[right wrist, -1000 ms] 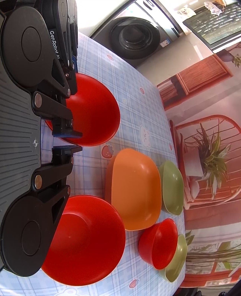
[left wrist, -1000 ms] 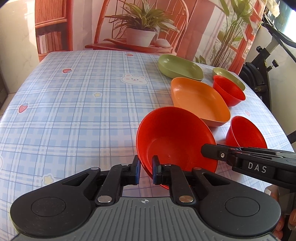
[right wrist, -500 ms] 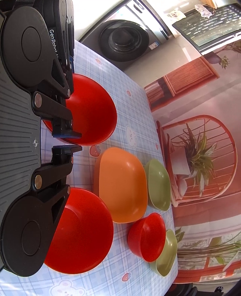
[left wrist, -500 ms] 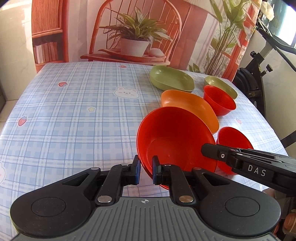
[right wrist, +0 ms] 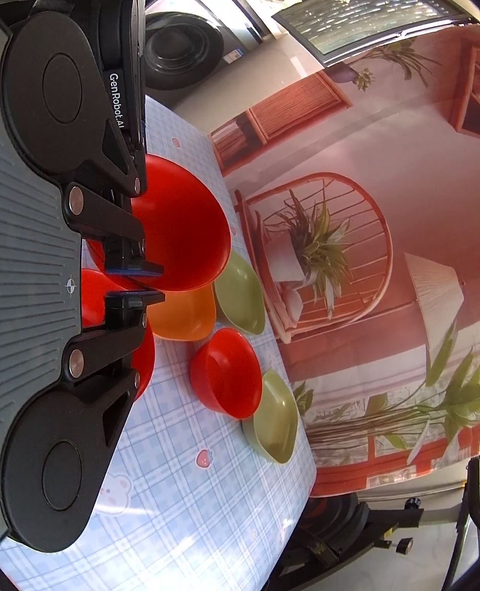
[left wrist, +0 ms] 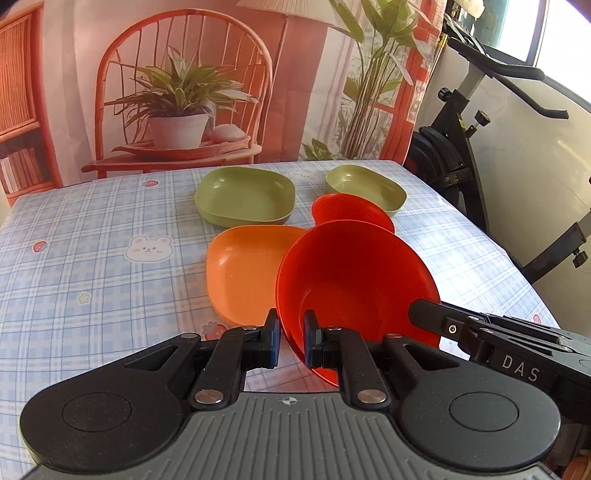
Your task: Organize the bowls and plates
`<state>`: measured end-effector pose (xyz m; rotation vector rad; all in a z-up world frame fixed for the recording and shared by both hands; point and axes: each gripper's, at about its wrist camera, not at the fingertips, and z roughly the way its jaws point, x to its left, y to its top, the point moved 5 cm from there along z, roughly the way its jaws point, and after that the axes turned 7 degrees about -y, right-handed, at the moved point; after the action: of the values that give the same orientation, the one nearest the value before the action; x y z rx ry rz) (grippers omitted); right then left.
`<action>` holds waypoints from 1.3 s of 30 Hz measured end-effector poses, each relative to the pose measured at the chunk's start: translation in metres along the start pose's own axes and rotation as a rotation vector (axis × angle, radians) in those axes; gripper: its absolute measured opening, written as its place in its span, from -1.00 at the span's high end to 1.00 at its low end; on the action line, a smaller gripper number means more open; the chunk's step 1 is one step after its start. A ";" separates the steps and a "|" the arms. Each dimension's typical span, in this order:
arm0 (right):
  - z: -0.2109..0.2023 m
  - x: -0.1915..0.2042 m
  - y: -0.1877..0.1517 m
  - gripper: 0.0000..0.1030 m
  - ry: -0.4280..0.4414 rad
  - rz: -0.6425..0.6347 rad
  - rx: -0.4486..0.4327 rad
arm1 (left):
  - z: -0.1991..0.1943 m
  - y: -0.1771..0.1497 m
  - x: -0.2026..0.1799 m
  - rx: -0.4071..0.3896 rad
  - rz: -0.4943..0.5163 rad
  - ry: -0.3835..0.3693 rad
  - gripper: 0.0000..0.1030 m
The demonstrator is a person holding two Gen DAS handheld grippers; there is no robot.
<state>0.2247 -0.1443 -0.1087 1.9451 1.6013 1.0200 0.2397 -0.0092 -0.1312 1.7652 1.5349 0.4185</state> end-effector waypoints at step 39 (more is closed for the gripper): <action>0.014 -0.057 -0.026 0.85 -0.139 0.081 0.073 | 0.052 -0.024 -0.022 0.140 0.011 -0.059 0.73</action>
<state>0.2145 -0.1909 -0.1524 2.0960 1.5140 0.8461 0.2533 -0.0467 -0.1780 1.8768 1.5450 0.2673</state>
